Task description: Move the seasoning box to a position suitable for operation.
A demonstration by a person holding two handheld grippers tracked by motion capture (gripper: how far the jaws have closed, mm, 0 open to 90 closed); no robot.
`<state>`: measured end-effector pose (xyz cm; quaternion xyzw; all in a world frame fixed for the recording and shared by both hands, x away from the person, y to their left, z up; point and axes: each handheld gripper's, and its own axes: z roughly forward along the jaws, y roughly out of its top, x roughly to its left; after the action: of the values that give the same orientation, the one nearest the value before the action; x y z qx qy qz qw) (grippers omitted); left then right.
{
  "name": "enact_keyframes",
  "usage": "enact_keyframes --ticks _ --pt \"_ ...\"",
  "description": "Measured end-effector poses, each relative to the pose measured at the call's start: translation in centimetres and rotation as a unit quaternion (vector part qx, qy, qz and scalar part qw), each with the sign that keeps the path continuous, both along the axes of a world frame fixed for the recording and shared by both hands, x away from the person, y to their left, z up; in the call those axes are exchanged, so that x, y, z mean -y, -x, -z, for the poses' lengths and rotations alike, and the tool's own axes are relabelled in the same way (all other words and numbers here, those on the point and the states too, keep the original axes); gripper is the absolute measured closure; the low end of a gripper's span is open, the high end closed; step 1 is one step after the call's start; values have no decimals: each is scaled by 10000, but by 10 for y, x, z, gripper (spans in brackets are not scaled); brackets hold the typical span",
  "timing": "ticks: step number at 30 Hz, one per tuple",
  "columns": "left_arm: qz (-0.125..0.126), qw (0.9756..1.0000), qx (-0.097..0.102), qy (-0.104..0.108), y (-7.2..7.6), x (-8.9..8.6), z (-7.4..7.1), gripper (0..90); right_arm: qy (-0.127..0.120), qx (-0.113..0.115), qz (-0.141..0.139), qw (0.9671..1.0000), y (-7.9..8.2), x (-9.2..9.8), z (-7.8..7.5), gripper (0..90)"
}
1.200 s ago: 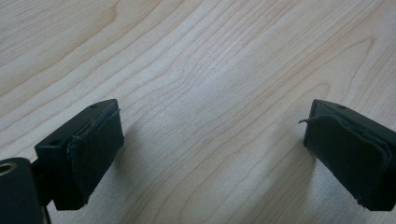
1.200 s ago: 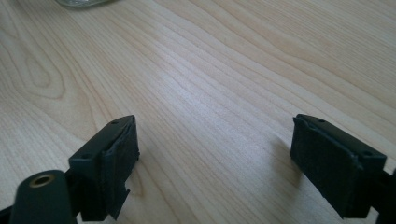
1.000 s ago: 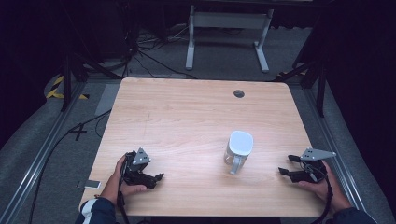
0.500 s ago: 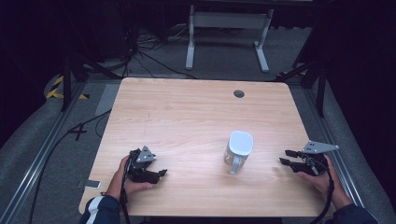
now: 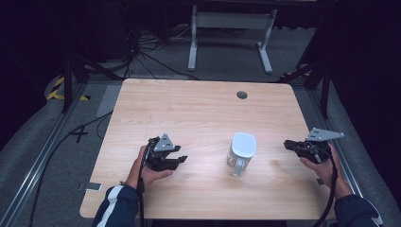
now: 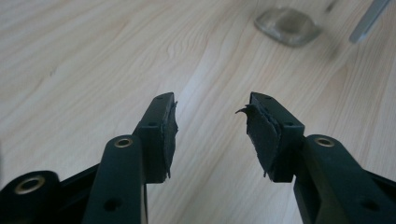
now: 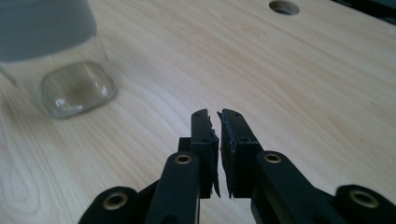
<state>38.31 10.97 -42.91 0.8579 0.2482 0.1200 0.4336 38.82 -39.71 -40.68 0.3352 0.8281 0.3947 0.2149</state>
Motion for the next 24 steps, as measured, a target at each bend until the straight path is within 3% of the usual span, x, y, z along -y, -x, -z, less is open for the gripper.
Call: enact_keyframes --ticks 1,4,10,13,16,24 --pt "0 10000 0 0 0 0 0 543 -9 15 6 10000 -2 -3 -3 854" --pt "243 9992 13 320 -7 18 -12 595 -17 107 -113 9999 -10 -16 -12 887" --pt "785 9956 151 485 -11 52 -31 759 129 261 -463 9985 -17 -48 -24 899" --pt "1032 9937 294 331 -8 74 -39 816 179 214 -555 9981 -20 -59 -23 898" --pt "1294 9902 454 279 -3 98 -48 871 245 178 -614 9977 -22 -68 -21 898" --pt "1702 9832 491 450 4 130 -60 898 364 31 -789 9962 -19 -79 -10 898"
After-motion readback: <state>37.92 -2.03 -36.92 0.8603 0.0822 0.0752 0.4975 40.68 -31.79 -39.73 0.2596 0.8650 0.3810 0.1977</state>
